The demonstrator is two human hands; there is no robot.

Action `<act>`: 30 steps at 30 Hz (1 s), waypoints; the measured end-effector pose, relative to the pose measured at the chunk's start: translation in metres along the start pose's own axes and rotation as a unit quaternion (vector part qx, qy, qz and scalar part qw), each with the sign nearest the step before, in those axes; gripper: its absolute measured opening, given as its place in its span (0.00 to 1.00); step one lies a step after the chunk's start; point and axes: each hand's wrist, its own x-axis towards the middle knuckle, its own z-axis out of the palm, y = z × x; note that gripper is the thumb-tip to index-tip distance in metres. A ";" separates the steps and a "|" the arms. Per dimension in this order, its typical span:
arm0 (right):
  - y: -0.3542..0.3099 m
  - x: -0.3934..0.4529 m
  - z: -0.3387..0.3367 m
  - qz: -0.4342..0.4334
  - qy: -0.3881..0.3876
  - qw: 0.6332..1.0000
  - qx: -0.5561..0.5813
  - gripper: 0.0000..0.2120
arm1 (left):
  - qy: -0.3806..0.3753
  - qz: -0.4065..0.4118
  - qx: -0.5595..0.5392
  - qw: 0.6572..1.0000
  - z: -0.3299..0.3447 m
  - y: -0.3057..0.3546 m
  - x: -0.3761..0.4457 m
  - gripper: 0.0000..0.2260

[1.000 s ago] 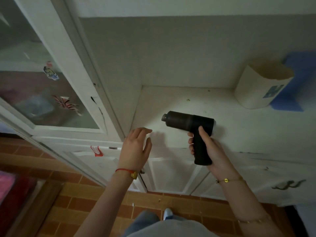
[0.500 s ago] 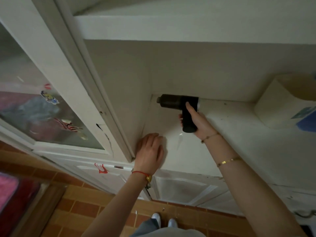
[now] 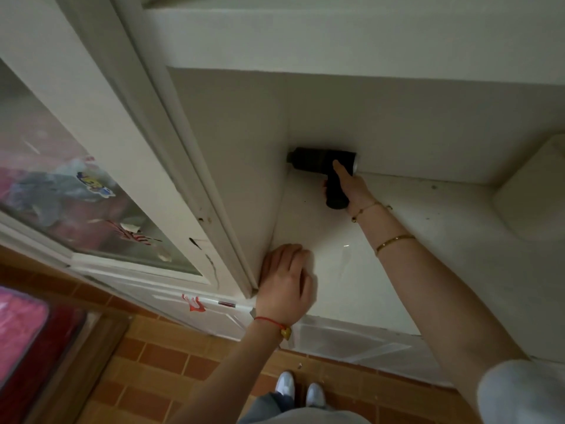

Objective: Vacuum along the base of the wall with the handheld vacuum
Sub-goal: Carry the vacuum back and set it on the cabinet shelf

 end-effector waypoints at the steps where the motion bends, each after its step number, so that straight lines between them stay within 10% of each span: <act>1: 0.000 0.002 0.000 -0.001 0.001 1.000 -0.008 0.21 | 0.001 0.000 0.000 1.000 0.000 0.000 0.000 0.16; 19: 0.009 0.019 -0.004 -0.068 0.175 0.950 -0.248 0.28 | -0.014 -0.016 -0.009 1.000 -0.002 0.001 0.001 0.16; 30: 0.019 0.013 -0.005 -0.177 0.230 0.779 -0.556 0.32 | -0.018 -0.028 -0.010 0.999 -0.003 0.002 0.000 0.17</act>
